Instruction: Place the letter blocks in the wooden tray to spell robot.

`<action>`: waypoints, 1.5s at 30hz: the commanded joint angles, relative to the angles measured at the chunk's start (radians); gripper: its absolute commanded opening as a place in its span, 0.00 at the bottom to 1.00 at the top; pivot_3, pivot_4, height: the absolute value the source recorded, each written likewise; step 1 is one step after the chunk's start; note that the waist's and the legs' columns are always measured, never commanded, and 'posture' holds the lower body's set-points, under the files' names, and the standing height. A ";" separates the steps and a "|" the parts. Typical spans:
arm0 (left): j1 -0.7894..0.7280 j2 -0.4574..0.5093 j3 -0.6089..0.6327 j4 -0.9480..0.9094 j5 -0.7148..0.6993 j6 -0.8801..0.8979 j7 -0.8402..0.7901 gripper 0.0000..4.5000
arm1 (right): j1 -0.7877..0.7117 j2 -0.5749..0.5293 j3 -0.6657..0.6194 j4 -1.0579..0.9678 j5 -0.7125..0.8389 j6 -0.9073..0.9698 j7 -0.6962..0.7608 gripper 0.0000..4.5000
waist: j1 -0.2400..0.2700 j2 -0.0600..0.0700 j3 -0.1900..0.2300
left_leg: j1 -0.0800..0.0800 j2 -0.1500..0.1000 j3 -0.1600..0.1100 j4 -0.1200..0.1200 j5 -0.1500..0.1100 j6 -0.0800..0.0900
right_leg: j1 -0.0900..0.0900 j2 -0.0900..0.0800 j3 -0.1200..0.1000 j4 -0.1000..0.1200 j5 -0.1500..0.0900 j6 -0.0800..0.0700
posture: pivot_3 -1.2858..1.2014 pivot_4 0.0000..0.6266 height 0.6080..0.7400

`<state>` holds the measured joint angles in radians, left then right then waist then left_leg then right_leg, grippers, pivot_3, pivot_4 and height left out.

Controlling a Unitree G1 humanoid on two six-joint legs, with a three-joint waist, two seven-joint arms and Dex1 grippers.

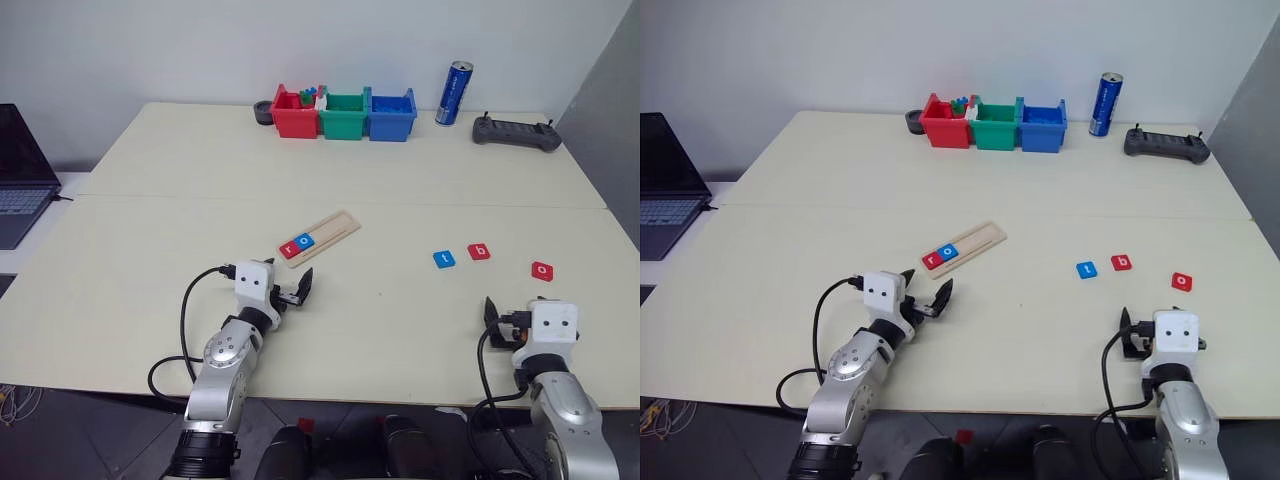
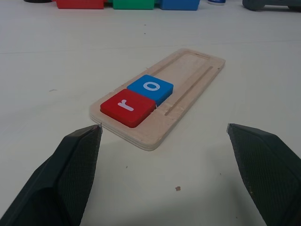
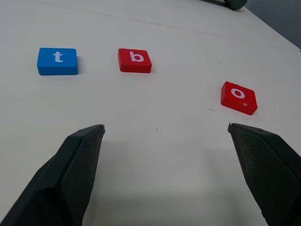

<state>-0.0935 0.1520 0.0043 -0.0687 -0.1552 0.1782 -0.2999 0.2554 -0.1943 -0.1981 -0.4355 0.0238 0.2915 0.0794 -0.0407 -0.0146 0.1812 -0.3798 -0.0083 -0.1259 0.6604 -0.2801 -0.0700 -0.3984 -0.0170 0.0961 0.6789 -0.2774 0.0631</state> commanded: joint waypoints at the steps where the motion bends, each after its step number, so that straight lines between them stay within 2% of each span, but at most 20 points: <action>1: -0.002 0.000 -0.008 -0.032 -0.010 0.010 -0.008 1.00 | -0.006 0.004 0.003 -0.050 -0.008 -0.011 -0.010 0.99 | 0.000 0.000 0.000 | 0.000 0.000 0.000 0.000 0.000 0.000 | 0.000 0.000 0.000 0.000 0.000 0.000 | 0.52 0.24 1.00; 25: 0.005 -0.008 0.012 -0.051 0.001 -0.007 0.047 1.00 | -0.024 -0.009 0.000 -0.051 0.000 -0.014 0.008 0.99 | 0.000 0.000 0.000 | 0.000 0.000 0.000 0.000 0.000 0.000 | 0.000 0.000 0.000 0.000 0.000 0.000 | 0.52 0.24 1.00; 30: -0.050 0.020 0.044 -0.052 -0.027 0.012 0.035 1.00 | -0.035 -0.044 -0.015 -0.096 0.027 0.011 0.047 0.99 | 0.000 0.000 0.000 | 0.000 0.000 0.000 0.000 0.000 0.000 | 0.000 0.000 0.000 0.000 0.000 0.000 | 0.52 0.24 1.00; 33: -0.111 0.072 0.075 -0.023 -0.062 0.045 -0.021 1.00 | -0.041 -0.103 -0.019 -0.130 0.079 0.040 0.131 0.99 | 0.000 0.000 0.000 | 0.000 0.000 0.000 0.000 0.000 0.000 | 0.000 0.000 0.000 0.000 0.000 0.000 | 0.52 0.24 1.00; 36: -0.232 0.198 0.095 0.071 -0.137 0.079 -0.213 1.00 | -0.051 -0.248 -0.015 -0.164 0.239 0.091 0.369 0.99 | -0.001 -0.001 0.001 | 0.000 0.000 0.000 0.000 0.000 0.000 | 0.000 0.001 -0.001 0.000 0.000 0.000 | 0.52 0.24 1.00; 40: -0.340 0.293 0.080 0.249 -0.183 0.071 -0.429 1.00 | -0.128 -0.396 -0.013 -0.155 0.391 0.161 0.563 0.99 | -0.006 -0.001 0.001 | 0.001 0.000 0.000 0.000 0.000 0.000 | 0.002 0.001 -0.001 -0.001 0.000 0.000 | 0.52 0.24 1.00; 45: -0.456 0.352 0.016 0.474 -0.128 -0.034 -0.626 1.00 | -0.251 -0.479 -0.006 -0.101 0.497 0.238 0.655 0.99 | -0.010 -0.003 0.002 | 0.001 0.000 -0.003 0.000 0.000 0.000 | 0.004 0.002 -0.004 -0.002 0.000 0.000 | 0.52 0.24 1.00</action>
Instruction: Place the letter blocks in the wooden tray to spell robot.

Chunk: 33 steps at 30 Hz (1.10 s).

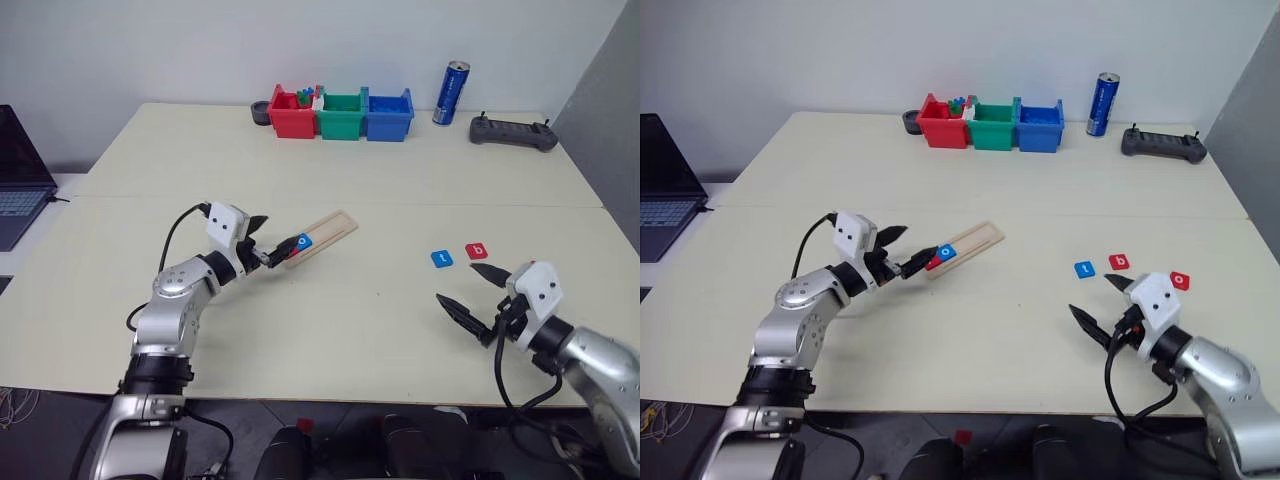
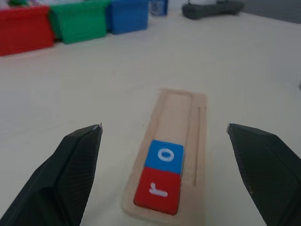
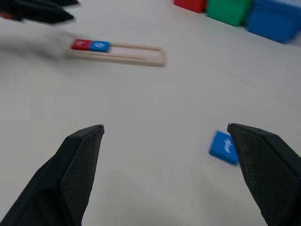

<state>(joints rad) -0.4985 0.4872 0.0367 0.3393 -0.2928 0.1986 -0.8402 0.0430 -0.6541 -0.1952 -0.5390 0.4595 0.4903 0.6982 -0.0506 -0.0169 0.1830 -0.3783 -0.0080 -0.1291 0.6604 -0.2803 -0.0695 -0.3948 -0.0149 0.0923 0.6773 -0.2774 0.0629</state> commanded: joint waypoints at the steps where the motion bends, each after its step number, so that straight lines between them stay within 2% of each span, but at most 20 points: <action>1: -0.074 0.022 -0.024 0.108 0.024 -0.082 -0.107 1.00 | -0.058 -0.028 -0.004 0.001 0.081 0.059 0.046 0.99 | 0.001 -0.001 0.001 | -0.001 0.000 -0.001 0.000 0.000 0.000 | 0.000 0.000 -0.001 0.000 0.000 0.000 | 0.52 0.24 1.00; 5: -0.142 0.025 -0.037 0.254 0.070 -0.169 -0.148 1.00 | -0.107 -0.039 0.000 -0.017 0.139 0.121 0.050 0.99 | 0.004 -0.002 0.001 | -0.003 0.000 -0.003 0.000 0.000 0.000 | -0.001 -0.001 -0.003 -0.001 0.000 0.000 | 0.52 0.24 1.00; 9: -0.177 0.012 -0.049 0.329 0.101 -0.229 -0.181 1.00 | -0.101 -0.039 0.022 -0.032 0.118 0.118 0.037 0.99 | 0.006 -0.002 0.001 | -0.003 0.000 -0.004 0.000 0.000 0.000 | -0.001 -0.001 -0.003 -0.001 0.000 0.000 | 0.52 0.24 1.00; 26: -0.236 -0.029 -0.042 0.516 0.147 -0.357 -0.162 1.00 | -0.062 -0.015 0.024 -0.058 0.101 0.116 -0.030 0.99 | 0.007 -0.002 0.001 | -0.003 -0.001 -0.004 0.000 0.000 0.000 | -0.001 -0.001 -0.004 0.000 0.000 0.000 | 0.52 0.24 1.00; 33: -0.252 -0.035 -0.031 0.528 0.139 -0.371 -0.166 1.00 | -0.059 -0.024 0.020 -0.054 0.100 0.115 -0.030 0.99 | 0.007 -0.002 0.001 | -0.003 -0.001 -0.004 0.000 0.000 0.000 | -0.001 -0.001 -0.004 0.000 0.000 0.000 | 0.52 0.24 1.00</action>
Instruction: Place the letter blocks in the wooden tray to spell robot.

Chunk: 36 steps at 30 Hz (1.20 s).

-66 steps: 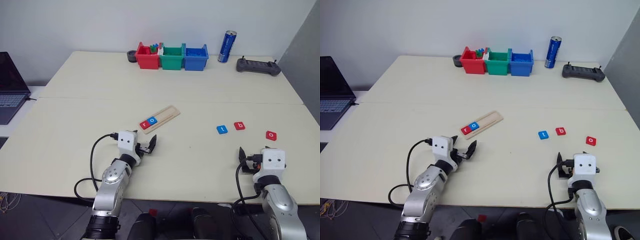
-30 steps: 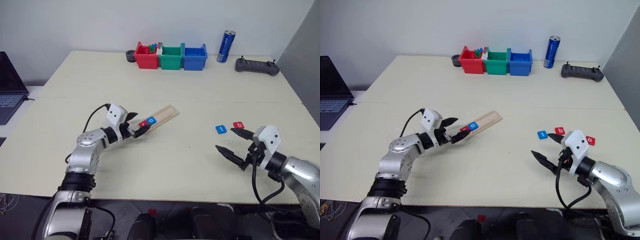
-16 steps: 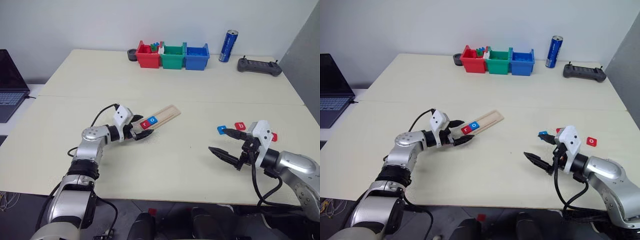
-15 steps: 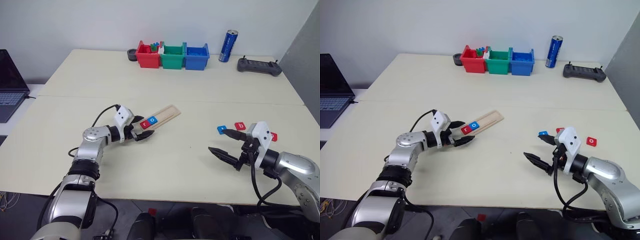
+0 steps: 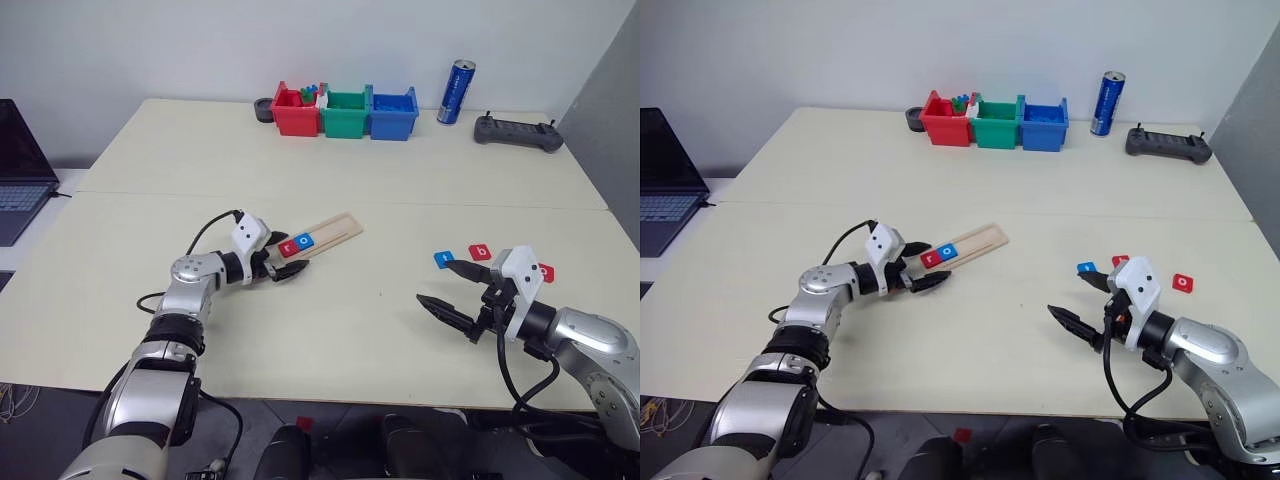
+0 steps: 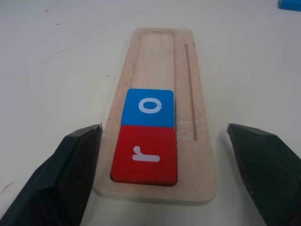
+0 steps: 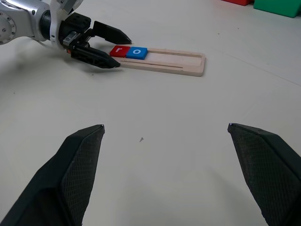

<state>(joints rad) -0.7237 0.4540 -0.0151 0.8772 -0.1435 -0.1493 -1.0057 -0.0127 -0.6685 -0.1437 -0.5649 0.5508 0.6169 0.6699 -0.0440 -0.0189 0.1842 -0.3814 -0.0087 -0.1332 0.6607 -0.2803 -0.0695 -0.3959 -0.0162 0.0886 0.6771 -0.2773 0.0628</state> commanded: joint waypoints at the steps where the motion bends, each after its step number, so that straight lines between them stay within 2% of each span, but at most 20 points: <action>1: -0.028 -0.002 0.024 -0.016 -0.013 -0.021 -0.003 1.00 | -0.005 -0.010 -0.032 -0.027 0.009 -0.011 -0.002 0.99 | 0.000 0.000 0.000 | 0.000 0.000 0.000 0.000 0.000 0.000 | 0.000 0.000 0.000 0.000 0.000 0.000 | 0.52 0.24 1.00; 5: -0.037 0.003 0.030 -0.016 -0.012 -0.019 -0.015 1.00 | -0.018 -0.009 -0.025 -0.020 0.005 -0.011 -0.003 0.99 | 0.000 0.000 0.000 | 0.000 0.000 0.000 0.000 0.000 0.000 | 0.000 0.000 0.000 0.000 0.000 0.000 | 0.52 0.24 1.00; 22: -0.146 0.003 0.007 0.216 0.076 -0.083 -0.042 1.00 | -0.034 -0.001 -0.014 -0.039 0.000 0.008 -0.030 0.99 | -0.001 0.000 0.000 | 0.000 0.000 0.000 0.000 0.000 0.000 | 0.000 0.000 0.000 0.001 0.000 0.000 | 0.52 0.24 1.00; 36: -0.175 0.006 -0.014 0.285 0.133 -0.100 -0.094 1.00 | -0.026 0.000 -0.021 -0.048 0.005 0.021 -0.041 0.99 | -0.002 0.000 0.000 | 0.000 0.000 -0.001 0.000 0.000 0.000 | 0.000 0.000 -0.001 0.001 0.000 0.000 | 0.52 0.24 1.00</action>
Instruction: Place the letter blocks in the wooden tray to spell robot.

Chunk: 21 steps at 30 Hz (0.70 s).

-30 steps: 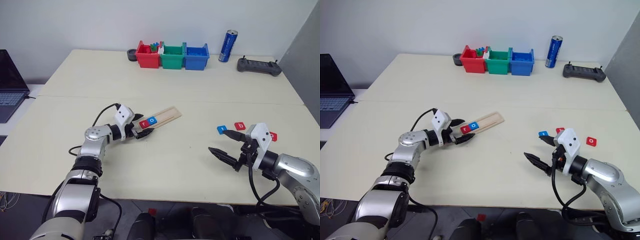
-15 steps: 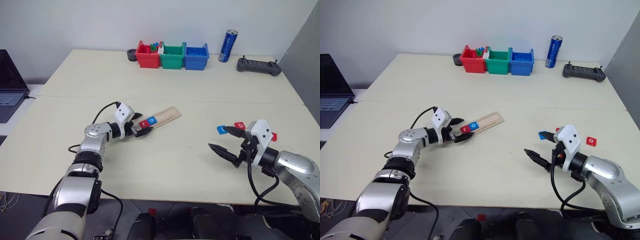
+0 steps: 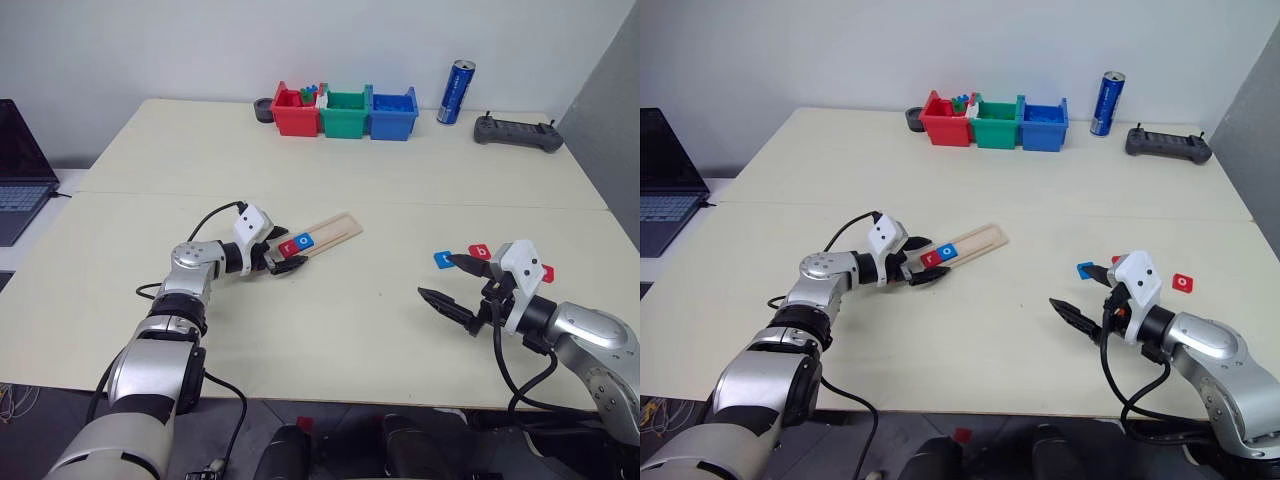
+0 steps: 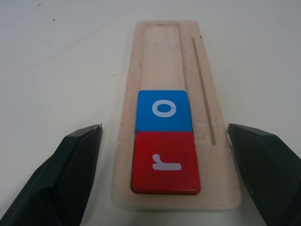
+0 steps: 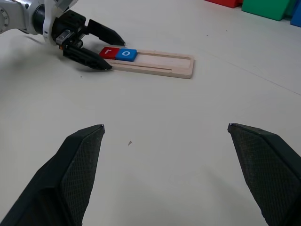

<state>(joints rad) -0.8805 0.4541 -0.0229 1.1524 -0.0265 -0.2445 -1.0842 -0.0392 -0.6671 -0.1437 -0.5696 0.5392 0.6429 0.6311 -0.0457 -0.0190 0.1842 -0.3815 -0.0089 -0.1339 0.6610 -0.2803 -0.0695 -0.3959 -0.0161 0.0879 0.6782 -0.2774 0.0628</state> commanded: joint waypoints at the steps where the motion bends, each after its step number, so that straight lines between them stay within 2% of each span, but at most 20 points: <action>1: -0.018 0.008 -0.008 0.013 0.019 -0.002 -0.020 1.00 | 0.000 -0.002 -0.021 -0.043 0.017 -0.005 -0.003 0.99 | 0.000 0.000 0.000 | 0.000 0.000 0.000 0.000 0.000 0.000 | 0.000 0.000 0.000 0.000 0.000 0.000 | 0.52 0.24 1.00; 20: -0.020 0.032 -0.020 0.060 0.045 0.044 -0.025 1.00 | 0.018 -0.026 -0.031 -0.043 0.019 -0.006 0.023 0.99 | -0.010 0.000 0.000 | 0.001 0.000 0.000 0.000 0.000 0.000 | 0.000 0.000 0.000 0.001 0.000 0.000 | 0.52 0.24 1.00; 21: -0.020 0.032 -0.020 0.059 0.045 0.042 -0.027 0.96 | 0.019 -0.030 -0.035 -0.042 0.020 -0.007 0.027 1.00 | -0.011 0.000 0.000 | 0.001 0.000 0.000 0.000 0.000 0.000 | 0.000 0.000 0.000 0.001 0.000 0.000 | 0.52 0.24 1.00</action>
<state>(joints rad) -0.9076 0.4696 -0.0319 1.1876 -0.0093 -0.2167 -1.1045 -0.0168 -0.6823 -0.1441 -0.5714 0.5404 0.6437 0.6448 -0.0565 -0.0188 0.1841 -0.3801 -0.0088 -0.1336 0.6612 -0.2803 -0.0695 -0.3955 -0.0157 0.0882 0.6796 -0.2774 0.0628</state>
